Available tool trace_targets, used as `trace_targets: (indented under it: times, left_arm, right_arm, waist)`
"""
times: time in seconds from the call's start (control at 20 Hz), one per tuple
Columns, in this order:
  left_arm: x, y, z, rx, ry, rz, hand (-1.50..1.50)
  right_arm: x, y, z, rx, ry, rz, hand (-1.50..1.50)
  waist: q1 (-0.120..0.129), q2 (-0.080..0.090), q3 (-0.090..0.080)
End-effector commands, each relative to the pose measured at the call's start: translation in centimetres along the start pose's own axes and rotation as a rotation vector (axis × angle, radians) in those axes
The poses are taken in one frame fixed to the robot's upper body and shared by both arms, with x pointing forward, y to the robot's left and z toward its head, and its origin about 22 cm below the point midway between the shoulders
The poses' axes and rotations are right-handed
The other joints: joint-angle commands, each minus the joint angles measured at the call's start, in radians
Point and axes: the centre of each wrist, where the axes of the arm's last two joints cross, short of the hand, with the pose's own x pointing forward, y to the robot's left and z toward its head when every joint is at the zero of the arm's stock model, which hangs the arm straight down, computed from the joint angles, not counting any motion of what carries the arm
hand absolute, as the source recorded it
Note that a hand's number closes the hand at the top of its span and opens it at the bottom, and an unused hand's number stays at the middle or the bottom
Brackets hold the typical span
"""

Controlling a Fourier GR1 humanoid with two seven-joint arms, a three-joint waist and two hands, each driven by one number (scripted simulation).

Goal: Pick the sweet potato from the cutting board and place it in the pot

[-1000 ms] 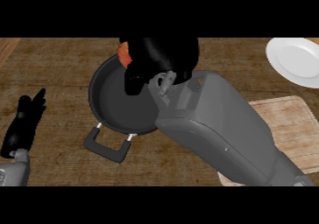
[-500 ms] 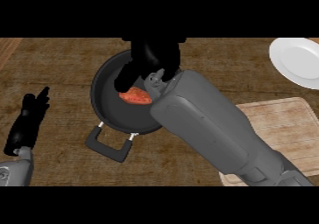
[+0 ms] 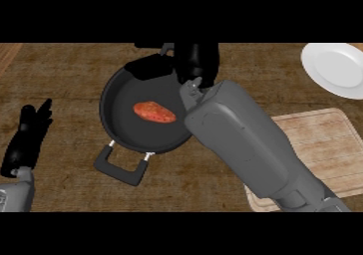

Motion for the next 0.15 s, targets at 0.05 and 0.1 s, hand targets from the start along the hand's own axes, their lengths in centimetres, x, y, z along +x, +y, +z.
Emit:
trace_targets:
  times: [0.05,0.1]
  left_arm:
    - [-0.9,0.5,0.6,-0.007,0.001,-0.002,0.0]
    - [-0.7,0.9,0.3,0.023,0.0,-0.008,0.0]
  right_arm:
    - [-2.1,-1.9,-0.5,-0.182,0.009,-0.131,-1.5]
    - [-2.7,-3.5,-0.6,-0.175,0.012,-0.127,-1.5]
  waist:
    - [-0.019,-0.005,0.0]
    - [-0.026,-0.005,0.0]
